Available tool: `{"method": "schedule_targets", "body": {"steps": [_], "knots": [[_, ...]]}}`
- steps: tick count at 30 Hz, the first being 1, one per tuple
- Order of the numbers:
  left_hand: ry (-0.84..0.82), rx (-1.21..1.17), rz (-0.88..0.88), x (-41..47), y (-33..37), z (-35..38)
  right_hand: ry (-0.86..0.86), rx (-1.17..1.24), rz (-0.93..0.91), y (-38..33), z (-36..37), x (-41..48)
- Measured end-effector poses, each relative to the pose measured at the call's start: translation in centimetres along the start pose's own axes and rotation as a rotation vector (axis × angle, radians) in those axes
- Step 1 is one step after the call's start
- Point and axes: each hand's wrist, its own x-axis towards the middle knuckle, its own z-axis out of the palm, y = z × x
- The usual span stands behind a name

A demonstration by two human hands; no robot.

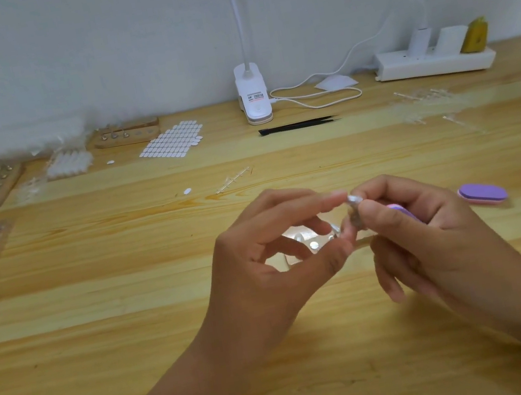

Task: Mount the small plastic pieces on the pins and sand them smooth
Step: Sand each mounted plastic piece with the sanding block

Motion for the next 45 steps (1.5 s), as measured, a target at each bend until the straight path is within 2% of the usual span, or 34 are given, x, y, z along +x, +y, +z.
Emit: {"method": "schedule_targets", "body": {"steps": [9, 13, 16, 18, 20, 22, 26, 32, 35, 42, 45], "knots": [[0.012, 0.091, 0.085, -0.2, -0.2, 0.2, -0.055, 0.060, 0.151, 0.3, 0.3, 0.1], [0.016, 0.117, 0.091, -0.2, 0.0, 0.1, -0.102, 0.039, 0.156, 0.0, 0.3, 0.0], [0.022, 0.144, 0.097, -0.2, 0.1, 0.0, 0.041, -0.151, 0.070, -0.8, -0.1, -0.1], [0.027, 0.155, 0.081, -0.2, 0.2, 0.1, 0.133, -0.157, 0.019, -1.4, -0.3, 0.3], [0.028, 0.161, 0.061, -0.3, 0.2, 0.3, 0.208, -0.094, 0.087, -1.8, -0.5, 1.0], [0.030, 0.169, 0.049, -0.4, 0.2, 0.4, 0.240, -0.148, 0.101, -1.6, -0.7, 1.1], [0.043, 0.183, 0.004, -0.4, 0.3, 0.2, 0.061, -0.426, -0.281, -0.2, -1.2, 0.0], [0.031, 0.211, 0.002, -0.3, 0.3, 0.2, 0.040, -0.864, -0.758, 0.9, -1.5, 0.1], [0.032, 0.205, -0.014, -0.3, 0.2, 0.2, 0.063, -0.939, -0.790, 1.2, -2.0, 0.5], [0.022, 0.200, -0.021, -0.3, 0.5, 0.2, 0.071, -0.904, -0.848, 1.4, -1.4, 0.3], [0.030, 0.162, -0.038, -0.2, 0.6, 0.0, 0.167, -0.925, -0.796, 1.1, -2.0, 0.6]]}}
